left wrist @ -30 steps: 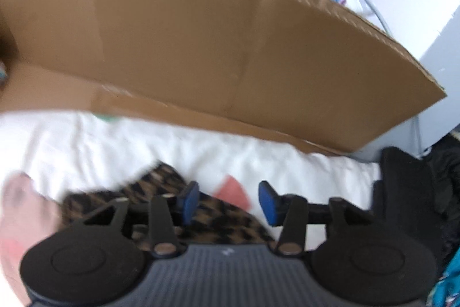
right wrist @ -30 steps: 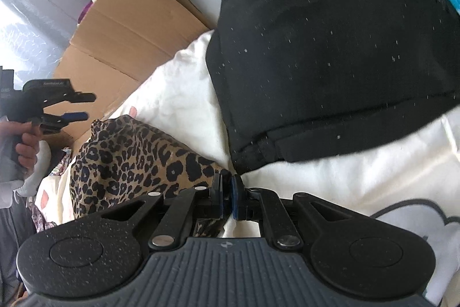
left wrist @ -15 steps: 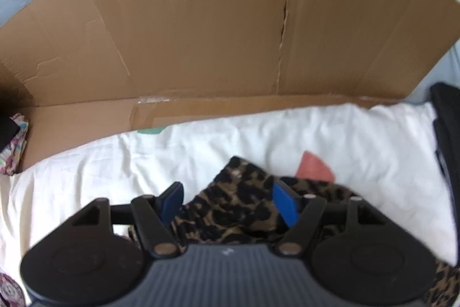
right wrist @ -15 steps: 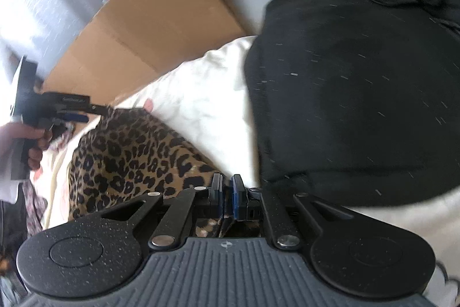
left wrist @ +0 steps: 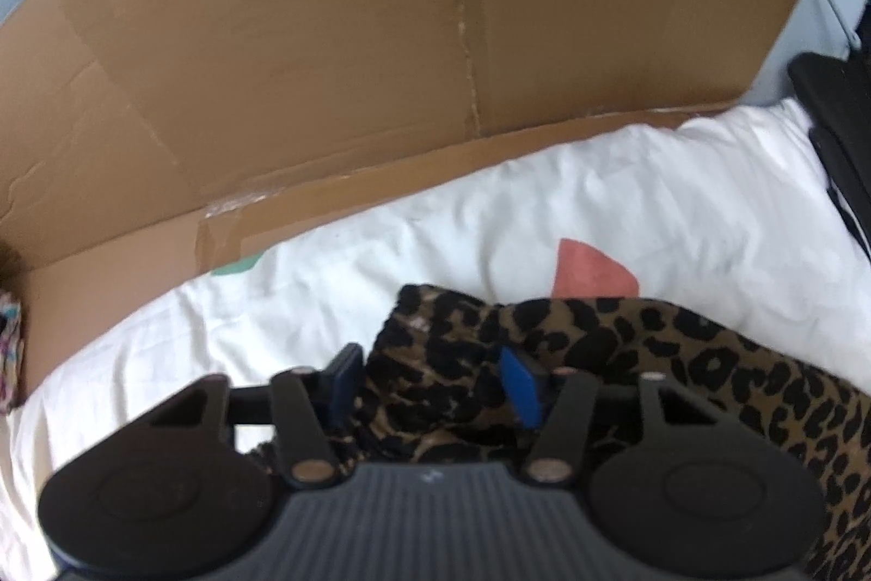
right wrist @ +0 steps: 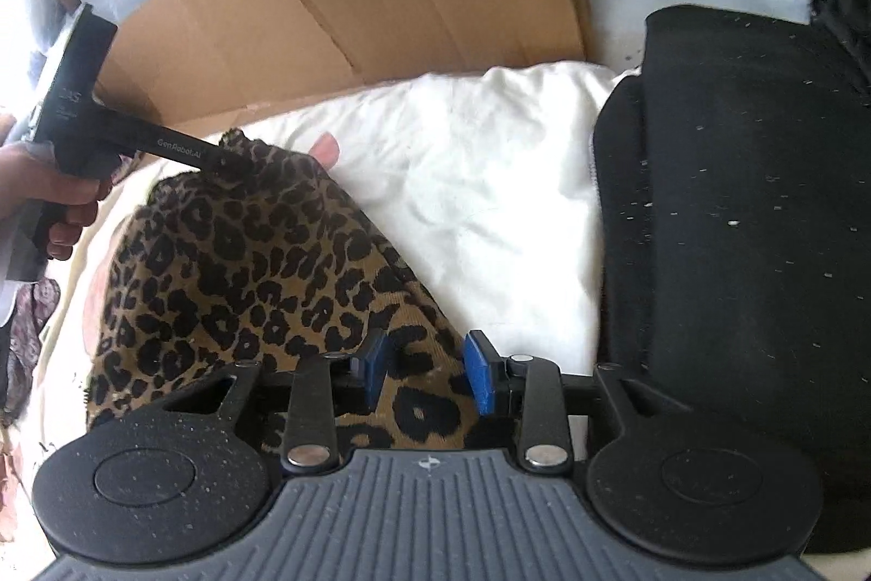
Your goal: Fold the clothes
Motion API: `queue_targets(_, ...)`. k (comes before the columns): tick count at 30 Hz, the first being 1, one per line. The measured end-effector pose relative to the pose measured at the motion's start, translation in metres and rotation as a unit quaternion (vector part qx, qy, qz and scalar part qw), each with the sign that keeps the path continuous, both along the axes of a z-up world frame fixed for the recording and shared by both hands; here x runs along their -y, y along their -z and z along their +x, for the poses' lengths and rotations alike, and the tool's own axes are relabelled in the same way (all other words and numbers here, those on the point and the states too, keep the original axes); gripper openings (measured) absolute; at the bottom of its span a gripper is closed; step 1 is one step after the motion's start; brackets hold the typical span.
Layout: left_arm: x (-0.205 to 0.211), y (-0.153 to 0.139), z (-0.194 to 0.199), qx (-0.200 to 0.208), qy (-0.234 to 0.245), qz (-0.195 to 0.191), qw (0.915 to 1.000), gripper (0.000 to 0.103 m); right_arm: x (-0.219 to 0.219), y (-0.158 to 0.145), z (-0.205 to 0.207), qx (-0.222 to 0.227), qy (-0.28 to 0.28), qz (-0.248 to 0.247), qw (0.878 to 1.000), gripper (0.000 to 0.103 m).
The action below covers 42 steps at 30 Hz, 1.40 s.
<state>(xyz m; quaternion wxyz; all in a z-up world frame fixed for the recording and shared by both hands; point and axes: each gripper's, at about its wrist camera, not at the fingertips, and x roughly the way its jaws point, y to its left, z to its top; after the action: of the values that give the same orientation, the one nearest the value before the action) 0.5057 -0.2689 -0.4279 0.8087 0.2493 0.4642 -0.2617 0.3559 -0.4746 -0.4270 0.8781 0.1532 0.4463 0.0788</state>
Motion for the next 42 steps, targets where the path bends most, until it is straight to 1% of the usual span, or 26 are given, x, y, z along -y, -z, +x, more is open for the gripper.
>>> queue_targets(4, 0.008, -0.001, -0.002, 0.015, 0.017, 0.0, 0.9998, 0.047, -0.007, 0.006, 0.009, -0.002, -0.007, -0.013, 1.0, 0.035)
queue_targets(7, 0.013, -0.002, 0.0, 0.023, 0.02, -0.001, 0.9995, 0.046, -0.011, 0.009, 0.015, -0.003, -0.012, -0.025, 1.0, 0.035)
queue_targets(8, 0.014, -0.001, 0.0, 0.023, 0.019, -0.001, 0.9995, 0.046, -0.012, 0.01, 0.017, -0.003, -0.014, -0.03, 0.999, 0.033)
queue_targets(9, 0.015, 0.0, 0.001, 0.024, 0.018, -0.001, 0.9995, 0.046, -0.013, 0.011, 0.019, -0.003, -0.016, -0.035, 0.999, 0.028)
queue_targets(10, 0.015, 0.001, 0.0, 0.025, 0.019, 0.0, 0.9995, 0.046, -0.015, 0.012, 0.021, -0.003, -0.019, -0.039, 0.999, 0.025)
queue_targets(11, 0.016, 0.002, 0.0, 0.027, 0.019, 0.001, 0.9995, 0.046, -0.016, 0.013, 0.024, -0.003, -0.021, -0.044, 0.999, 0.016)
queue_targets(12, 0.016, 0.002, 0.0, 0.028, 0.019, 0.001, 0.9994, 0.046, -0.018, 0.013, 0.026, -0.003, -0.023, -0.049, 0.999, 0.009)
queue_targets(13, 0.016, 0.002, -0.001, 0.03, 0.02, 0.002, 0.9994, 0.047, -0.019, 0.014, 0.027, -0.003, -0.024, -0.053, 0.998, 0.009)
queue_targets(15, 0.015, 0.001, -0.001, 0.03, 0.022, 0.003, 0.9993, 0.048, -0.018, 0.013, 0.026, 0.0, -0.019, -0.06, 0.998, 0.001)
queue_targets(16, 0.015, 0.0, 0.0, 0.029, 0.024, 0.005, 0.9993, 0.05, -0.018, 0.013, 0.025, 0.001, -0.015, -0.066, 0.998, 0.0)
queue_targets(18, 0.012, -0.004, 0.0, 0.028, 0.028, 0.009, 0.9992, 0.053, -0.016, 0.013, 0.024, -0.002, 0.0, -0.076, 0.997, 0.0)
queue_targets(20, 0.007, -0.01, -0.001, 0.031, 0.028, 0.012, 0.9991, 0.053, -0.012, 0.015, 0.024, -0.008, 0.015, -0.088, 0.996, 0.0)
queue_targets(22, 0.0, -0.021, -0.002, 0.04, 0.022, 0.007, 0.9989, 0.051, -0.007, 0.014, 0.022, -0.009, 0.022, -0.075, 0.997, 0.0)
queue_targets(27, -0.024, -0.052, -0.01, 0.05, 0.021, -0.015, 0.9984, 0.051, -0.004, -0.003, 0.015, 0.017, 0.032, -0.048, 0.998, 0.0)
queue_targets(30, -0.038, -0.063, -0.021, 0.045, 0.025, -0.028, 0.9983, 0.051, -0.007, -0.013, 0.011, 0.032, 0.027, -0.03, 0.999, 0.0)
queue_targets(31, -0.043, -0.065, -0.025, 0.04, 0.029, -0.033, 0.9982, 0.046, -0.01, -0.015, 0.01, 0.037, 0.024, -0.025, 0.999, 0.0)
queue_targets(32, -0.046, -0.065, -0.03, 0.034, 0.033, -0.037, 0.9982, 0.044, -0.013, -0.017, 0.009, 0.04, 0.022, -0.019, 0.999, 0.001)
queue_targets(34, -0.051, -0.062, -0.04, 0.02, 0.039, -0.045, 0.998, 0.036, -0.02, -0.018, 0.009, 0.04, 0.009, -0.005, 0.999, 0.001)
queue_targets(36, -0.053, -0.057, -0.048, 0.007, 0.047, -0.056, 0.9973, 0.031, -0.027, -0.017, 0.007, 0.038, -0.004, 0.005, 0.999, 0.002)
queue_targets(38, -0.053, -0.048, -0.054, -0.004, 0.057, -0.061, 0.9965, 0.029, -0.035, -0.017, 0.005, 0.037, -0.02, 0.013, 0.999, 0.002)
queue_targets(42, -0.046, -0.026, -0.059, -0.016, 0.059, -0.051, 0.9968, 0.028, -0.053, -0.013, 0.008, 0.03, -0.05, 0.013, 0.998, 0.004)
